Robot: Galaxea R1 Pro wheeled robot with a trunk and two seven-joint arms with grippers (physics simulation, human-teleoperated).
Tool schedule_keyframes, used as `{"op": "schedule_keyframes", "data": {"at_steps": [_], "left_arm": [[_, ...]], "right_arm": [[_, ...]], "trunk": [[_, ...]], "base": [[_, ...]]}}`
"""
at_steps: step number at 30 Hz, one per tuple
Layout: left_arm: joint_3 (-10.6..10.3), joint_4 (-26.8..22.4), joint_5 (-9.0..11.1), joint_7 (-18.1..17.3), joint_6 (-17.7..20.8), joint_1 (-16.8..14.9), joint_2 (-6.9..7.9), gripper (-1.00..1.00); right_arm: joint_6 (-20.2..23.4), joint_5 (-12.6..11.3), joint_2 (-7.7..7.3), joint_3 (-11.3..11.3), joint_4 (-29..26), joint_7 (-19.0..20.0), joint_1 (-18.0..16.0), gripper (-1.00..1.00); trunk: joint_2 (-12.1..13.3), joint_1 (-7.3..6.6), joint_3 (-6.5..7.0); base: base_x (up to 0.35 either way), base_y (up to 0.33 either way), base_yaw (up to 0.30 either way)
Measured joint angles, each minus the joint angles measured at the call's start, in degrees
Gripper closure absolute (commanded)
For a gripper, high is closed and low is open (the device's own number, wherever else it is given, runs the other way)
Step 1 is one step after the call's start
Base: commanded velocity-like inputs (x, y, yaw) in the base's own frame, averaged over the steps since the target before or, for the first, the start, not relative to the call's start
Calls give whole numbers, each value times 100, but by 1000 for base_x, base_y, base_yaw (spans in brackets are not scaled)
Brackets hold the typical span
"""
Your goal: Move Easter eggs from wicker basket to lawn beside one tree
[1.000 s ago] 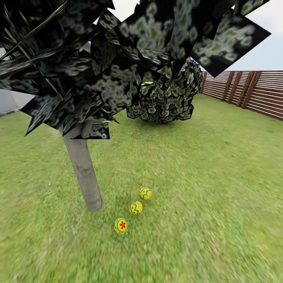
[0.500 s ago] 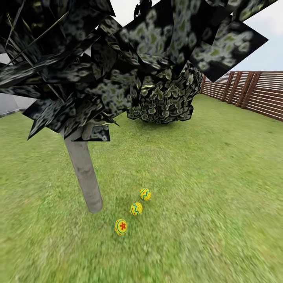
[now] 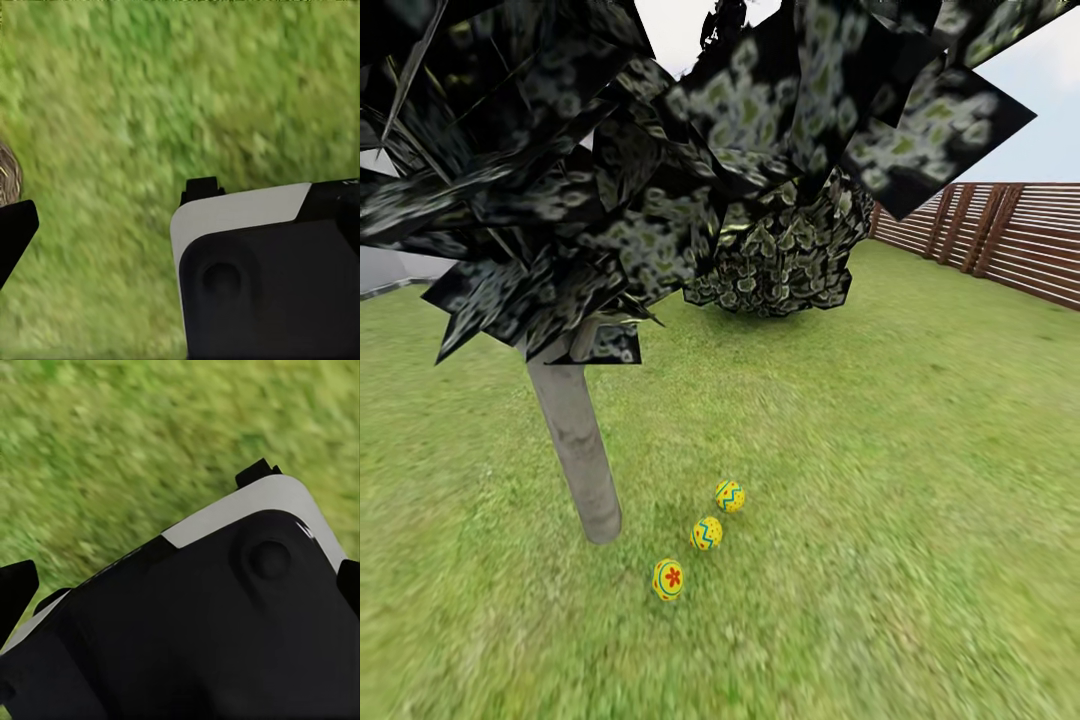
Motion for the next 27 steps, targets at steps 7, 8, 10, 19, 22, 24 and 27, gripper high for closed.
{"op": "schedule_keyframes", "data": {"at_steps": [7, 8, 10, 19, 22, 24, 27], "left_arm": [[6, 2, 8, 0, -7, 4, 8, -100], [7, 2, 9, 0, -7, 4, 9, -100], [9, 2, 10, 0, -8, 5, 11, -100], [10, 2, 4, 2, -2, 49, 12, -100], [19, 5, 2, 8, 39, 55, 13, -100], [23, 7, 2, 10, 47, 56, 13, -100], [23, 9, 0, 9, 54, 57, 11, -100]], "right_arm": [[-2, 0, -1, 0, 0, 0, 0, -100], [-2, 0, -1, 0, 0, 0, 0, -100], [-2, 0, 0, 0, 0, 0, 0, -100], [-1, -20, -1, 0, 3, 0, 0, -100], [0, -8, 3, 9, 3, 0, 0, -100], [0, -5, -5, 5, 5, 0, 0, -100], [0, -2, -19, 1, 4, 0, 0, -100]], "trunk": [[281, -154, 126], [321, -176, 144], [401, -220, 180], [763, -418, 342], [883, -484, 396], [963, -527, 432], [1084, -593, 485]], "base": [[0, 0, 0], [0, 0, 0], [0, 0, 0], [0, 0, 0], [0, 0, 0], [0, 0, 0], [0, 0, 0]]}}
